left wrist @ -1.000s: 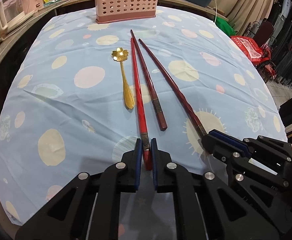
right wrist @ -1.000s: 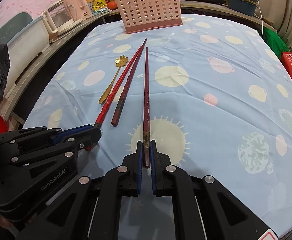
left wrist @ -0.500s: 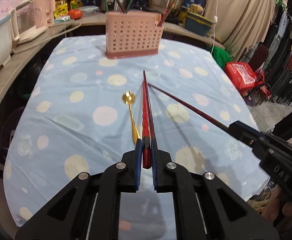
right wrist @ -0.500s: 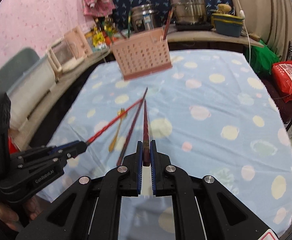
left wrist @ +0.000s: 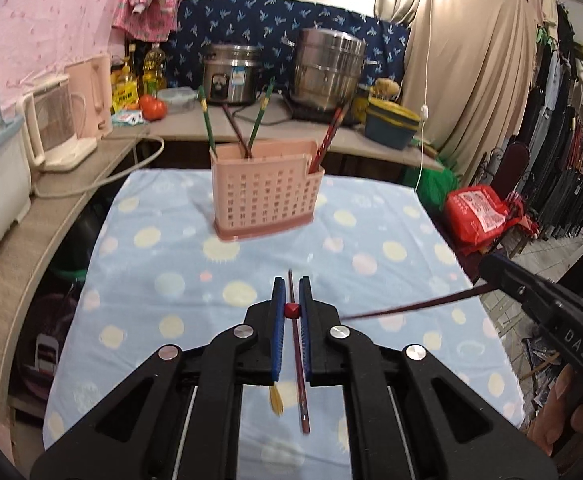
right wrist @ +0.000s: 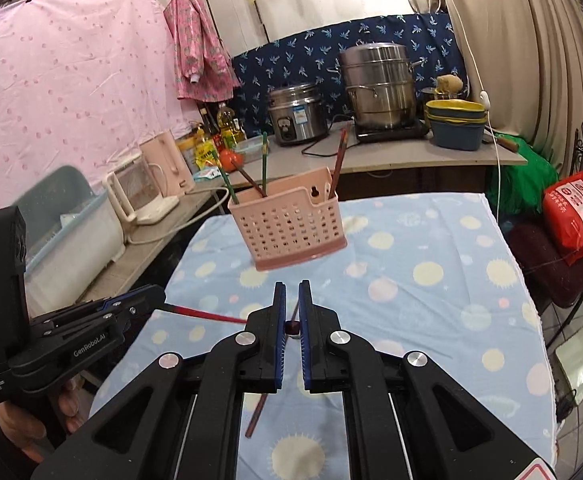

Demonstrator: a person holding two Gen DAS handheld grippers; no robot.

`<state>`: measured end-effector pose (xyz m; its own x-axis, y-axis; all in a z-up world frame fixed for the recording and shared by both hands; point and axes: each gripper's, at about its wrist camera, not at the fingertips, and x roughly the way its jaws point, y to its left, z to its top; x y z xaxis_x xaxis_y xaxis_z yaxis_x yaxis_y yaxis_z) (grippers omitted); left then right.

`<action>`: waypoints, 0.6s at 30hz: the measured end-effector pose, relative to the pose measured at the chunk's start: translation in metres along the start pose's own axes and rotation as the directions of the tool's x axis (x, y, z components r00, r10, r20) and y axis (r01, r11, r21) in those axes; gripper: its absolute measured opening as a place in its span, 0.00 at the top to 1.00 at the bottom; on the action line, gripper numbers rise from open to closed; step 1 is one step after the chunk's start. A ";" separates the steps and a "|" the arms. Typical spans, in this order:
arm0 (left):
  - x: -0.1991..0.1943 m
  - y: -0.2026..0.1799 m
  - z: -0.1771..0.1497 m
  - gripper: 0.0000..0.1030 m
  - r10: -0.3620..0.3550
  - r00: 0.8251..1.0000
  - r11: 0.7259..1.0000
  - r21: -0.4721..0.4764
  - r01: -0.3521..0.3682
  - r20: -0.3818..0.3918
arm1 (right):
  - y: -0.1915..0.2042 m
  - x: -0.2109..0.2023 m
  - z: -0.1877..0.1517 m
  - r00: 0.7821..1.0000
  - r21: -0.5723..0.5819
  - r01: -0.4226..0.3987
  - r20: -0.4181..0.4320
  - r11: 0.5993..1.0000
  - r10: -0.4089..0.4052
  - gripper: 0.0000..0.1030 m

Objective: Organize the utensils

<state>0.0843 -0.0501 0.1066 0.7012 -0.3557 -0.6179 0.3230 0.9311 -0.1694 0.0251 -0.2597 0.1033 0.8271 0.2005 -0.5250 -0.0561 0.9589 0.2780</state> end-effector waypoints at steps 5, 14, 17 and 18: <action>0.003 0.000 0.033 0.93 -0.018 0.998 1.000 -0.005 0.018 0.054 | 0.003 0.010 0.023 1.000 -0.011 -0.006 0.027 1.000 0.006 0.94; 0.008 0.005 0.084 0.94 -0.032 0.991 0.999 -0.010 0.034 0.131 | 0.004 0.033 0.065 0.998 -0.028 -0.006 0.070 1.000 0.008 0.99; 0.010 0.007 0.093 0.94 -0.027 0.989 0.999 -0.015 0.030 0.147 | -0.002 0.046 0.069 0.999 -0.019 -0.002 0.054 1.000 0.003 0.99; 0.011 0.008 0.094 0.94 -0.028 0.989 0.999 -0.018 0.031 0.148 | -0.004 0.048 0.067 0.999 -0.017 0.000 0.049 1.000 0.001 0.99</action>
<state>0.1548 -0.0544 0.1708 0.7783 -0.3893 -0.4926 0.3329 0.9211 -0.2019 0.1028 -0.2672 0.1308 0.8533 0.1918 -0.4849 -0.0661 0.9622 0.2644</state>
